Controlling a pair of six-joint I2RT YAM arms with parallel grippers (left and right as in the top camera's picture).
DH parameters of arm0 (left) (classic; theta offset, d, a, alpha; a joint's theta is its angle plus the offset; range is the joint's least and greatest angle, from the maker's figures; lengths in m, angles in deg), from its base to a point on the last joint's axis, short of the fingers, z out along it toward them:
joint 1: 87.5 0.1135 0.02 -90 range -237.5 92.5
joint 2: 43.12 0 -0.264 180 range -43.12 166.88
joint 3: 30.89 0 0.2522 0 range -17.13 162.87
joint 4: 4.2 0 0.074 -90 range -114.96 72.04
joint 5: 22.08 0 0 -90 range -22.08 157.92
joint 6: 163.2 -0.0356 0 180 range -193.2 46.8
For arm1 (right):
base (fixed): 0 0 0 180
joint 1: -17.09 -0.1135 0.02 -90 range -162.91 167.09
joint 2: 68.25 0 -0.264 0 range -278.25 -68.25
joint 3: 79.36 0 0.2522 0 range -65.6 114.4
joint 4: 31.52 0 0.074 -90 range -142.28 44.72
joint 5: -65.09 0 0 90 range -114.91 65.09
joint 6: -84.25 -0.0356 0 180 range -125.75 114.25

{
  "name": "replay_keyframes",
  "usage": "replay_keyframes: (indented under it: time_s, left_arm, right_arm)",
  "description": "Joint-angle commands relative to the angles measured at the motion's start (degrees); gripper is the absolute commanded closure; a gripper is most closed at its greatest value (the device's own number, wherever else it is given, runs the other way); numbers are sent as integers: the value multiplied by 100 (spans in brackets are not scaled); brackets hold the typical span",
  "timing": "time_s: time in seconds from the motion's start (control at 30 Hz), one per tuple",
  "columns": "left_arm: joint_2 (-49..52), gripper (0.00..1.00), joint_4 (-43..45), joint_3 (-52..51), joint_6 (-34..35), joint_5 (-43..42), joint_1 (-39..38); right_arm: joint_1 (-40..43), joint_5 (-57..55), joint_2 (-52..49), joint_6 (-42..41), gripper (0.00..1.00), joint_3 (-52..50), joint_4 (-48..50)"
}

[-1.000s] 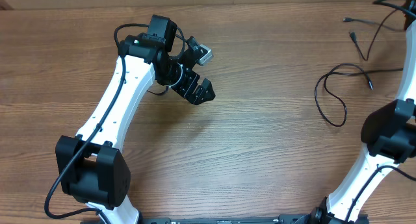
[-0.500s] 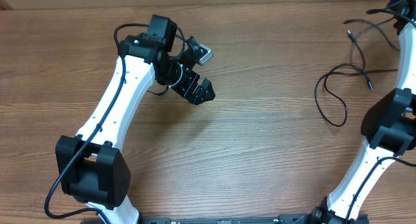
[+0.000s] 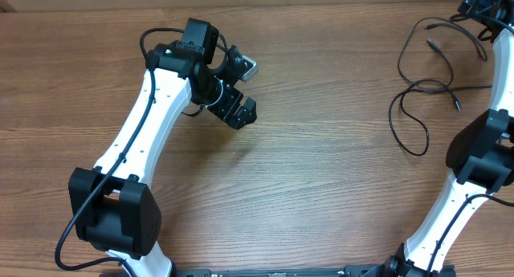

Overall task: Untangle cables
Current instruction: 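Carry the cable to the right side with the right gripper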

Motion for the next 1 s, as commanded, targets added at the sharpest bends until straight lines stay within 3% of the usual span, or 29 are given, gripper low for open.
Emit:
replay_keyframes:
  time_s: [0.0, 0.2, 0.5, 0.77, 0.97]
  left_arm:
    - [24, 0, 7, 101, -125, 295, 11]
    - [24, 0, 4, 101, -125, 295, 11]
    - [24, 0, 4, 101, -125, 295, 11]
    - [24, 0, 7, 101, -125, 295, 9]
    - [24, 0, 7, 101, -125, 295, 13]
  right_arm:
    - [-22, 527, 627, -22, 0, 7, -52]
    - [-33, 1263, 1419, -24, 0, 7, -470]
    - [-195, 1952, 2376, -24, 0, 7, -1980]
    - [-286, 3248, 2597, -24, 0, 7, -3397]
    - [-284, 3359, 2597, -22, 0, 7, -4201]
